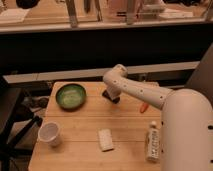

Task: Push the eraser across the table

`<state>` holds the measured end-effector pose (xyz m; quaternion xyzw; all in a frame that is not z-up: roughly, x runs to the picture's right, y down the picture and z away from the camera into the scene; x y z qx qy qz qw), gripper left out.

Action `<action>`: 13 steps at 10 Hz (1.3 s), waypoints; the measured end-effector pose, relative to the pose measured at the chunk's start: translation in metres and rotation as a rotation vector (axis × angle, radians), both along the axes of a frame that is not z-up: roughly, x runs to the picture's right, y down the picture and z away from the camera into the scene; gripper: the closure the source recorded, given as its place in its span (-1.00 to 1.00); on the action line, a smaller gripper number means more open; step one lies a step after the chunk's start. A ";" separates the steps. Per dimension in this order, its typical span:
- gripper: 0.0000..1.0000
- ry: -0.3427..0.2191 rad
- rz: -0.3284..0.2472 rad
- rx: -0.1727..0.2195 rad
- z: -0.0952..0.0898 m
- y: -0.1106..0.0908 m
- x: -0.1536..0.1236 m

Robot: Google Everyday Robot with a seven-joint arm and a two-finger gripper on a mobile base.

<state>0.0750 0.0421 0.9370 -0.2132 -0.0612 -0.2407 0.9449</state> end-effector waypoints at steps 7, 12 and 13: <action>1.00 0.008 0.024 -0.035 0.031 -0.011 0.021; 1.00 0.010 0.015 -0.039 0.030 -0.011 0.018; 1.00 0.013 -0.001 -0.035 0.034 -0.015 0.014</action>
